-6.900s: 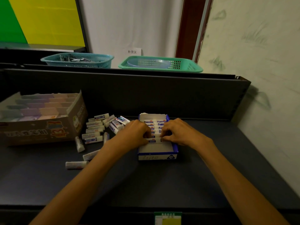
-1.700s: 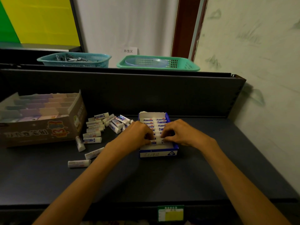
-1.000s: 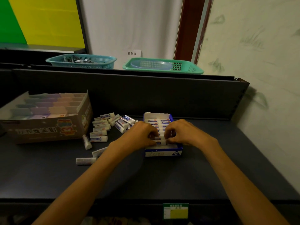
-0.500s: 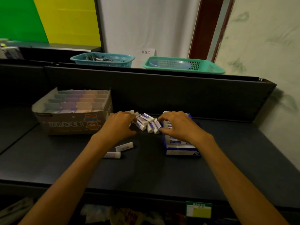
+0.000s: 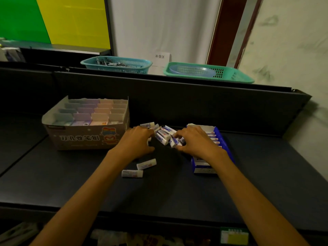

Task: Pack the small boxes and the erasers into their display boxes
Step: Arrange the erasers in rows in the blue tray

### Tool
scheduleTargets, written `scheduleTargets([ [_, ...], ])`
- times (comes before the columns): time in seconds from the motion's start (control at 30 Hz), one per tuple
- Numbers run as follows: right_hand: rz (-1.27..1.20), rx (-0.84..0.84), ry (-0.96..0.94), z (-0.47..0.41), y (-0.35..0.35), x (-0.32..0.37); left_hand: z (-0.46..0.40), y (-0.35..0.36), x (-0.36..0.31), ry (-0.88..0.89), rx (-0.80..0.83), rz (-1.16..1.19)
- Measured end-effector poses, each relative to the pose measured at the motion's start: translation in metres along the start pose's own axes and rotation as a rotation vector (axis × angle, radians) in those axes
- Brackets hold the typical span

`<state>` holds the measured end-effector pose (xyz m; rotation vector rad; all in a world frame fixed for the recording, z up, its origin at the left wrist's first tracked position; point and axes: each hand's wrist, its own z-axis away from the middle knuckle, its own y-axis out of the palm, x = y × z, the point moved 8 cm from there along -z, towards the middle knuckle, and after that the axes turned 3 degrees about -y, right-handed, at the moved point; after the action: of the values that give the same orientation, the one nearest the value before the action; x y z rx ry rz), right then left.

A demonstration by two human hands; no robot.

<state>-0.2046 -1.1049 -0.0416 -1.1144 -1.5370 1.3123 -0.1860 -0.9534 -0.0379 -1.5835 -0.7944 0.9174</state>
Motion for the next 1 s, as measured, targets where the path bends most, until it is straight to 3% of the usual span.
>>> scheduleTargets([
  [0.37,0.027,0.036,0.035,-0.013,0.011,-0.009,-0.033,0.015,-0.015,0.108,0.022,0.090],
  [0.83,0.089,0.086,0.041,-0.014,0.011,-0.008,-0.044,0.026,-0.016,0.164,0.086,-0.067],
  [1.0,0.111,0.094,0.067,-0.017,0.014,-0.009,-0.039,0.024,-0.005,0.121,0.074,0.069],
])
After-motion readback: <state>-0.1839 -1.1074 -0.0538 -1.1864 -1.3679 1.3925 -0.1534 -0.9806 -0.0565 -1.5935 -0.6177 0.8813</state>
